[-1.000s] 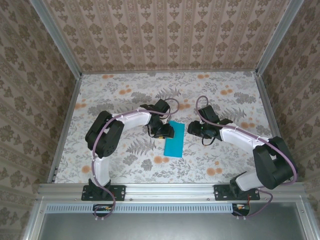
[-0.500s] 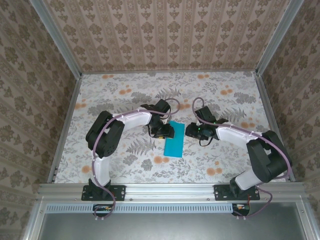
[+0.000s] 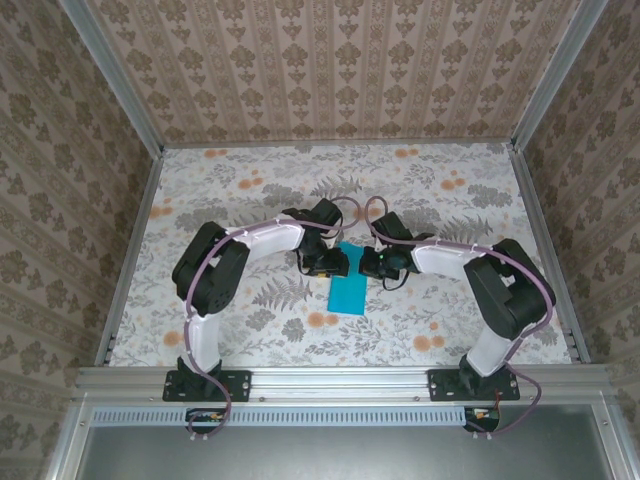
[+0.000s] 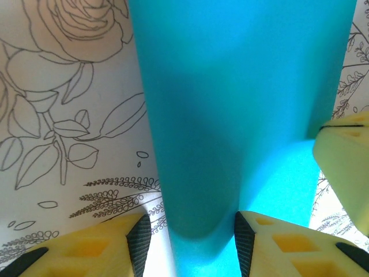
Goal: Fold a paper plane with a square sheet of paper (fold left side to right side)
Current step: Hold the square sheet of paper at the center of the table.
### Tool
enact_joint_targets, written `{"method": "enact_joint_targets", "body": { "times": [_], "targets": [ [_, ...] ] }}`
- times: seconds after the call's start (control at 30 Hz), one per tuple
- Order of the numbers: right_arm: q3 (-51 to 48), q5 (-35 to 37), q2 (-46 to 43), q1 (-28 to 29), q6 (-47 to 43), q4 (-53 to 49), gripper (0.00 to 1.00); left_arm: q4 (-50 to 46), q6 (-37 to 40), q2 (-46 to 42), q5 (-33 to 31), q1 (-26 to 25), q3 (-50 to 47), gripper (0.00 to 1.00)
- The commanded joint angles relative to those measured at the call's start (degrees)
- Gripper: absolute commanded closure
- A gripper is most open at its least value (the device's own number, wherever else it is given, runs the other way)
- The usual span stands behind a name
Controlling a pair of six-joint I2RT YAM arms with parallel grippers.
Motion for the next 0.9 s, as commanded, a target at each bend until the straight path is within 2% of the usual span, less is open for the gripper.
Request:
{"method": "enact_joint_targets", "body": {
  "times": [0.0, 0.87],
  "targets": [
    [1.5, 0.0, 1.6, 0.5, 0.8, -2.9, 0.92, 0.1, 0.9, 3.6, -1.2, -1.1, -0.4, 0.53],
    [2.2, 2.0, 2.4, 0.7, 0.0, -6.5, 0.91, -0.1, 0.9, 1.3, -2.8, -1.1, -0.8, 0.52]
  ]
}}
